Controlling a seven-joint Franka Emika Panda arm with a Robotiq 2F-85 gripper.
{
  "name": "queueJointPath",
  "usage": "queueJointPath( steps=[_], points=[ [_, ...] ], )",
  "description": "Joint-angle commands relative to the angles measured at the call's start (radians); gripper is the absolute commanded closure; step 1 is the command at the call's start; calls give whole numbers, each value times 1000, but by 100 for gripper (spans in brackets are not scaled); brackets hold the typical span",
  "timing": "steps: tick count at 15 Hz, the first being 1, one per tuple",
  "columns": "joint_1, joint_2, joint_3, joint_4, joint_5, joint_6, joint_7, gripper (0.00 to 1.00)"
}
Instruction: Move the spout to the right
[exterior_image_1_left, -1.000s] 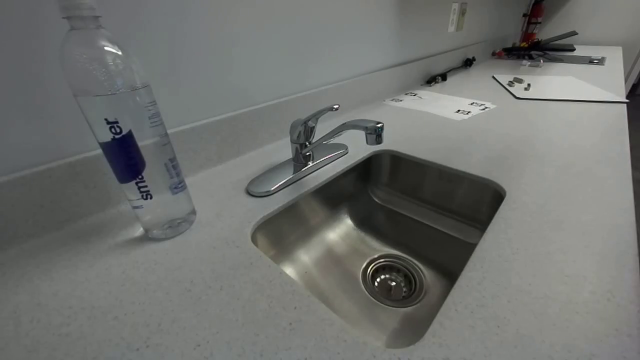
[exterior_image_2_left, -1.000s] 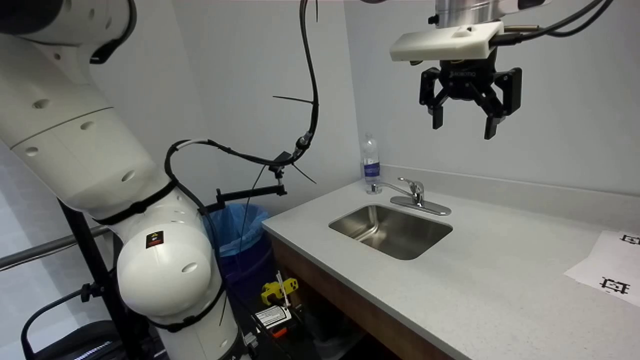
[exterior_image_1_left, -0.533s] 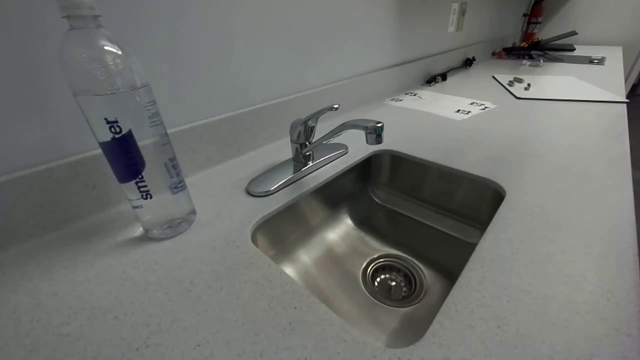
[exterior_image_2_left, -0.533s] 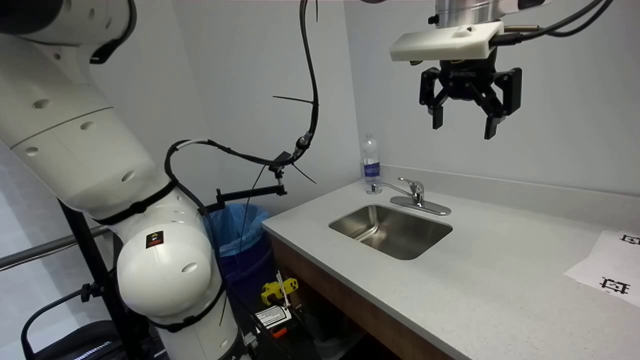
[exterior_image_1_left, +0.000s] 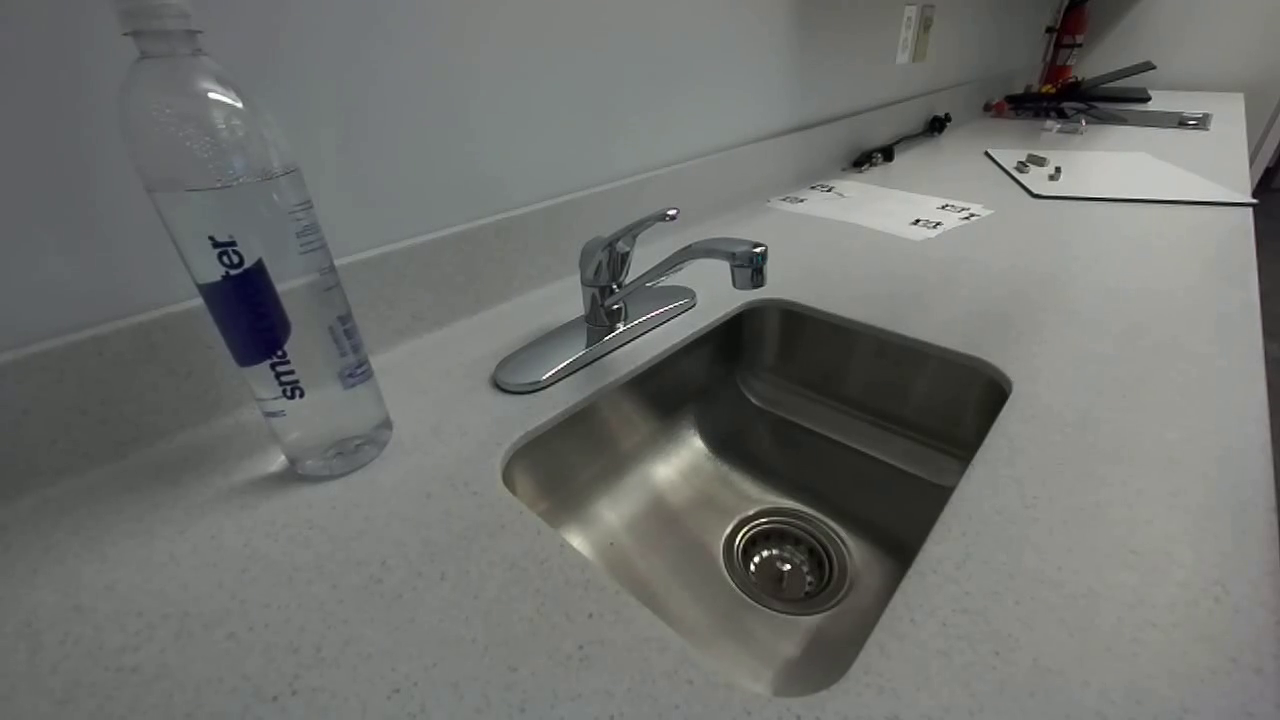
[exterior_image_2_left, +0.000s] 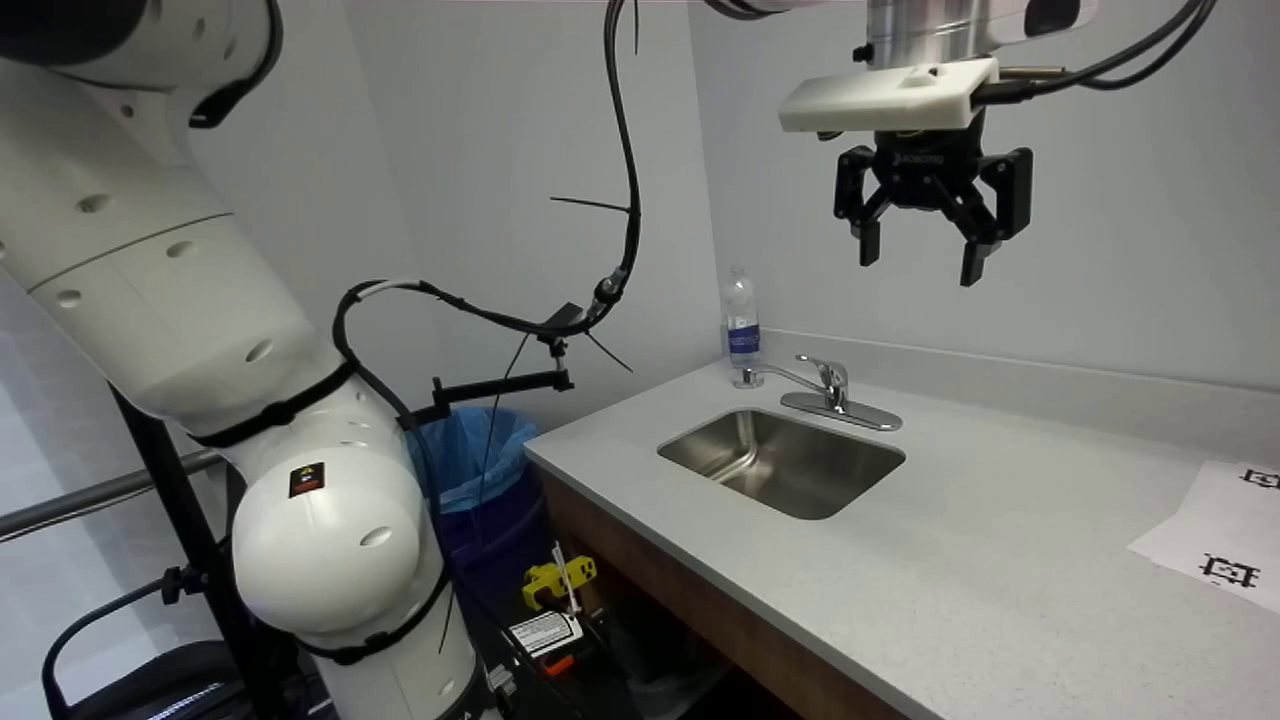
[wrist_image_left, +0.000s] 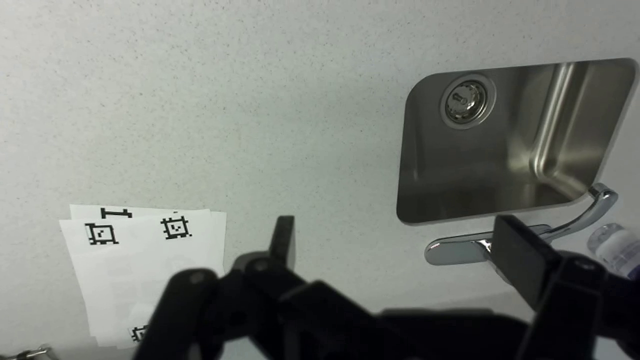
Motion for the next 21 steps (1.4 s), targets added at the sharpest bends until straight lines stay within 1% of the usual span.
queueJointPath(
  steps=[1, 9, 16, 21],
  points=[
    [-13, 28, 41, 7, 39, -18, -24, 0],
    [30, 28, 148, -44, 137, -27, -48, 0],
    [99, 6, 242, -113, 218, -27, -87, 0],
    [145, -16, 286, -147, 264, -33, -104, 0]
  ],
)
